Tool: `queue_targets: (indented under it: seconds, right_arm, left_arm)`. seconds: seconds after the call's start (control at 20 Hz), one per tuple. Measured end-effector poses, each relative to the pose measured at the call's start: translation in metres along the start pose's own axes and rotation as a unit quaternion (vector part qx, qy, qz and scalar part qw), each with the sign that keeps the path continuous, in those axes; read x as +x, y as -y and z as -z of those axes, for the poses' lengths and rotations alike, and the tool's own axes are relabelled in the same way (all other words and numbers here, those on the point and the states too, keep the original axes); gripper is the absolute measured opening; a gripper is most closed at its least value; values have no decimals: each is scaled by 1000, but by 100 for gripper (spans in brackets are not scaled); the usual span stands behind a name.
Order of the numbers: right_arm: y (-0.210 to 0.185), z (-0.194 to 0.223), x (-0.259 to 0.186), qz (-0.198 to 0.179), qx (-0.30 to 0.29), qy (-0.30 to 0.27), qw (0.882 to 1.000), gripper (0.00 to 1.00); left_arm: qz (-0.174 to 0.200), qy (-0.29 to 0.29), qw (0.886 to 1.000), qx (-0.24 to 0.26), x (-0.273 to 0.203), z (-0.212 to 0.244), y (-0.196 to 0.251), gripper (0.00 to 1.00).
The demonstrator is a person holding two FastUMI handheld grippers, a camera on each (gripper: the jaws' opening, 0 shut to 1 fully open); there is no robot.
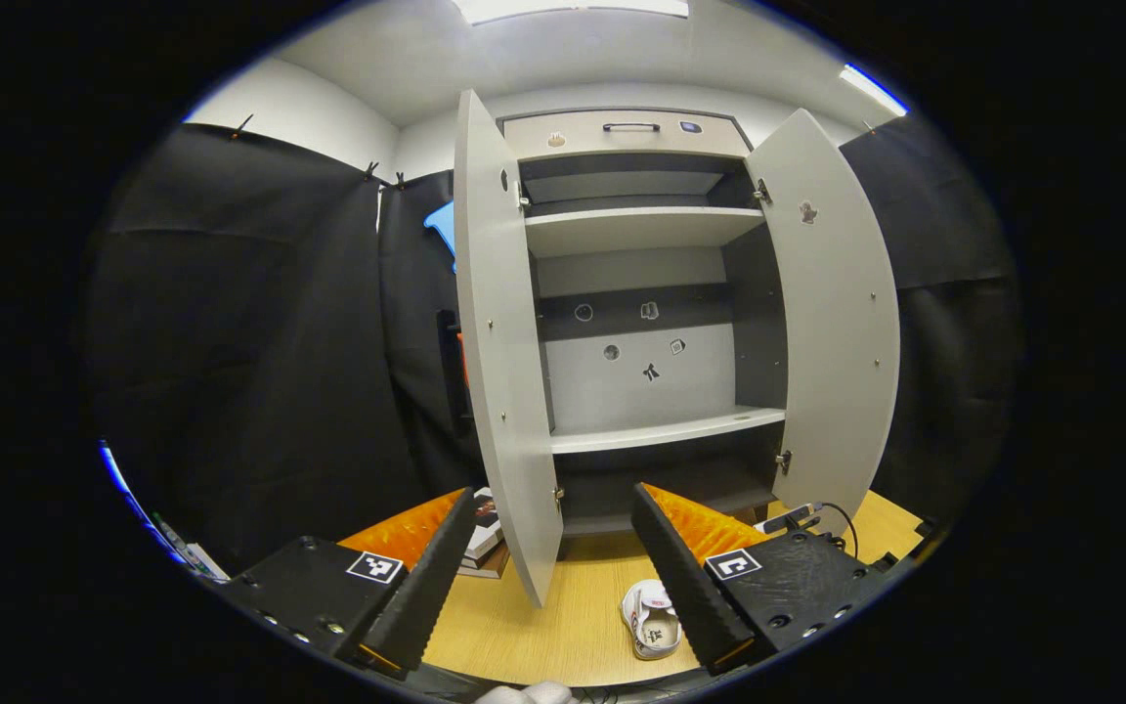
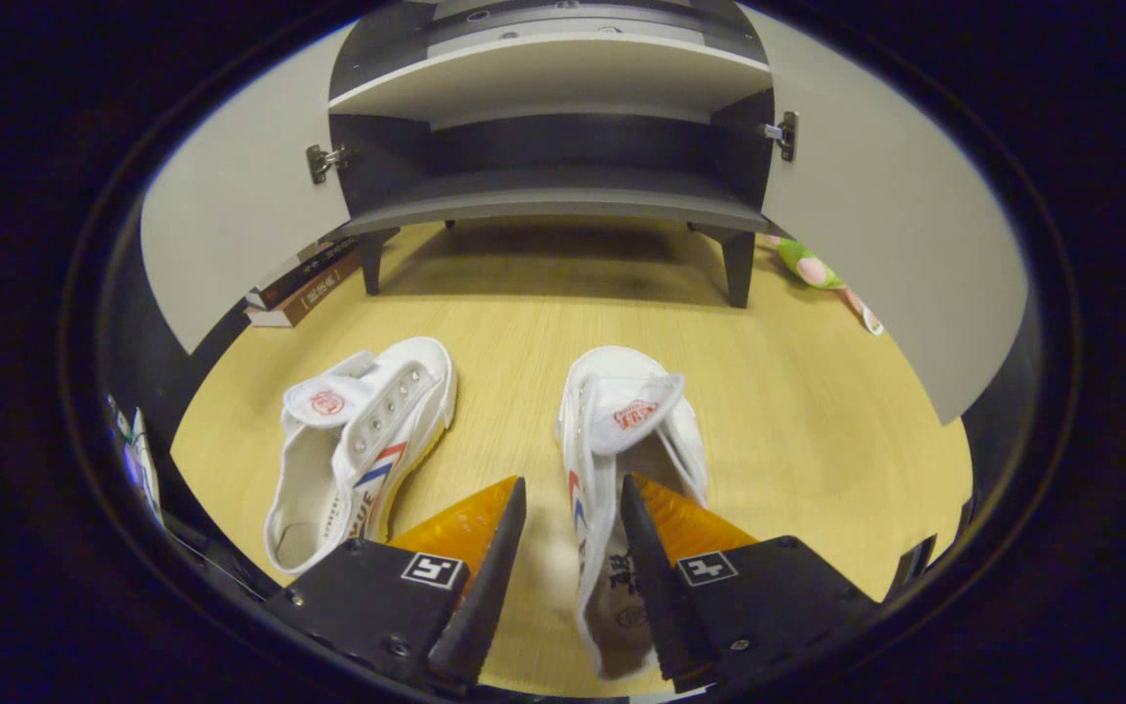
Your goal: Grab one shoe with the right hand and put it into the shoe cabinet, grab the other shoe with the left hand and put it into the shoe cabinet; then close the right door with the right hand and the left door with the left hand.
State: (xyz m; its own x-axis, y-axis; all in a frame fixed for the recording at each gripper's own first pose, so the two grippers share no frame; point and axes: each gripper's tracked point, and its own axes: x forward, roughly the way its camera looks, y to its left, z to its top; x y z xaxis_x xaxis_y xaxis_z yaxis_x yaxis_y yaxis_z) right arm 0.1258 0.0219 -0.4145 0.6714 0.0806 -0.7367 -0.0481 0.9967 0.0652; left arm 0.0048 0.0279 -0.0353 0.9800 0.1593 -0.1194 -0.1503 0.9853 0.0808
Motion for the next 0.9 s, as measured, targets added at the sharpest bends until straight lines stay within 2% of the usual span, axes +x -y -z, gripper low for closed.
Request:
queue_targets:
  seconds: [0.1, 0.15, 0.2, 0.25, 0.3, 0.35, 0.4, 0.55, 0.75, 0.9]
  right_arm:
    - [-3, 0, 17, -12, 4, -6, 1000, 58]
    - [-1, -3, 21, -9, 10, -4, 1000, 46]
    - [0, -7, 24, -11, 14, 1, 1000, 51]
    - [3, -6, 22, -10, 16, 3, 1000, 47]
    - [-1, -6, 22, -23, 21, -1, 1000, 25]
    - [-2, -8, 21, -30, 24, -3, 999, 21]
    - [0, -9, 23, -29, 24, -6, 999, 12]
    - [3, -16, 19, -34, 27, -11, 999, 6]
    - [1, -34, -4, -41, 22, 1, 999, 6]
    - [-5, -67, -39, -46, -7, 30, 998, 6]
  left_arm:
    - [-4, -9, 1000, -3, 6, 4, 3, 96]
    - [-6, -13, 1000, -5, 9, 5, 5, 96]
    - [-7, -15, 1000, -6, 12, 5, 7, 96]
    - [-9, -16, 1000, -7, 15, 4, 8, 96]
    - [-10, -17, 1000, -9, 16, 5, 9, 96]
    - [-9, -17, 1000, -11, 18, 5, 11, 96]
    - [-10, -18, 1000, -12, 20, 5, 12, 96]
    - [-11, -17, 1000, -16, 23, 4, 12, 96]
    - [-10, -16, 1000, -19, 25, 4, 15, 96]
    - [-3, -15, 1000, -20, 25, 3, 17, 96]
